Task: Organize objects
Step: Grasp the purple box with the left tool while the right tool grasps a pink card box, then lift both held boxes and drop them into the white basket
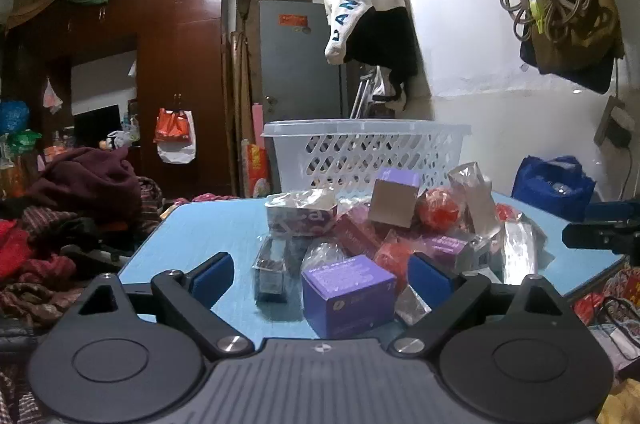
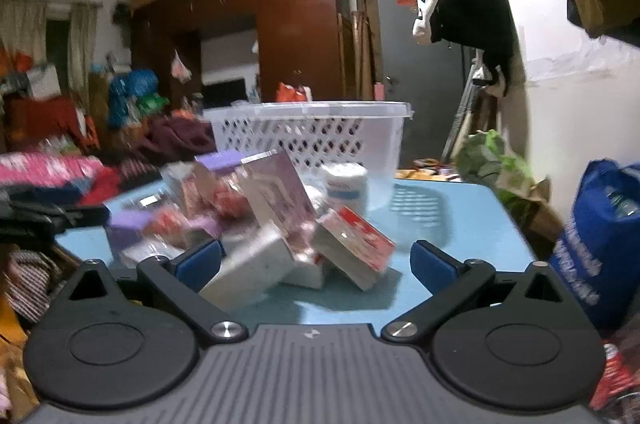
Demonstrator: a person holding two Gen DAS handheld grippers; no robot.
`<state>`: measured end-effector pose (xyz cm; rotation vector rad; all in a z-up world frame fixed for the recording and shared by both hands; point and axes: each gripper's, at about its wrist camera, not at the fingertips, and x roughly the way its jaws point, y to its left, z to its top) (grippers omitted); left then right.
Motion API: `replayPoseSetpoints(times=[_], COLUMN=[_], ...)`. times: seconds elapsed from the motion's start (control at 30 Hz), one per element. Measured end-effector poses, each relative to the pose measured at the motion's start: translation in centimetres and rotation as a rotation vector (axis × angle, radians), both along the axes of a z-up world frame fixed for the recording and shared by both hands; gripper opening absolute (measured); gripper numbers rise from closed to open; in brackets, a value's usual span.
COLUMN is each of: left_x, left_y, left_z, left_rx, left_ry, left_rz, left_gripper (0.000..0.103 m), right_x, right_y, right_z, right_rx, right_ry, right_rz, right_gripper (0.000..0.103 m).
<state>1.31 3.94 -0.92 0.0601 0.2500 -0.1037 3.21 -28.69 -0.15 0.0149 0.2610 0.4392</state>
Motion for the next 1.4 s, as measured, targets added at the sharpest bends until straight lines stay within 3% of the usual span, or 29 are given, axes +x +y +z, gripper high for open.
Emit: replayPoseSetpoints(times=[0.07, 0.3, 0.47, 0.53, 0.57, 0.63, 0.83, 1.1, 1.4], left_x=[0.3, 2.2, 3.2, 3.5, 3.6, 3.7, 3.1, 3.6, 4.2], left_y=[-0.1, 0.1, 0.2, 0.0, -0.1, -0.1, 0.7, 1.7, 0.4], left_z=[-0.3, -1.8, -2.4, -2.6, -2.6, -2.6, -2.0, -1.3, -2.4], left_rx=[0.004, -0.016, -0.031, -0.034, -0.036, -0.052, -0.094, -0.132, -0.055], left_ry=[-0.003, 0.057, 0.085, 0.092, 0.093, 0.099, 0.052, 0.025, 0.056], left_rz=[-0.001, -0.016, -0.037, -0.042, -0.047, -0.070, -0.075, -0.072, -0.080], left_gripper=[0.094, 0.086, 0.086, 0.084, 0.081, 0.064, 0.054, 0.050, 0.052], right_x=[0.5, 4.4, 7.5, 7.9, 8.1, 8.0, 7.3, 7.4, 7.7], right_y=[0.1, 3.7, 5.5, 5.4, 5.0, 4.5, 3.6, 3.8, 3.5], right_z=[0.4, 1.9, 1.2, 1.0, 0.9, 1.0, 2.3, 4.0, 3.3], right_rx=[0.015, -0.111, -0.186, -0.185, -0.168, -0.145, -0.125, -0.117, -0.111], right_ry=[-0.018, -0.008, 0.059, 0.079, 0.089, 0.089, 0.044, 0.011, 0.032], right_rz=[0.010, 0.063, 0.111, 0.120, 0.131, 0.139, 0.117, 0.096, 0.093], right_gripper=[0.102, 0.075, 0.070, 0.055, 0.055, 0.055, 0.054, 0.054, 0.054])
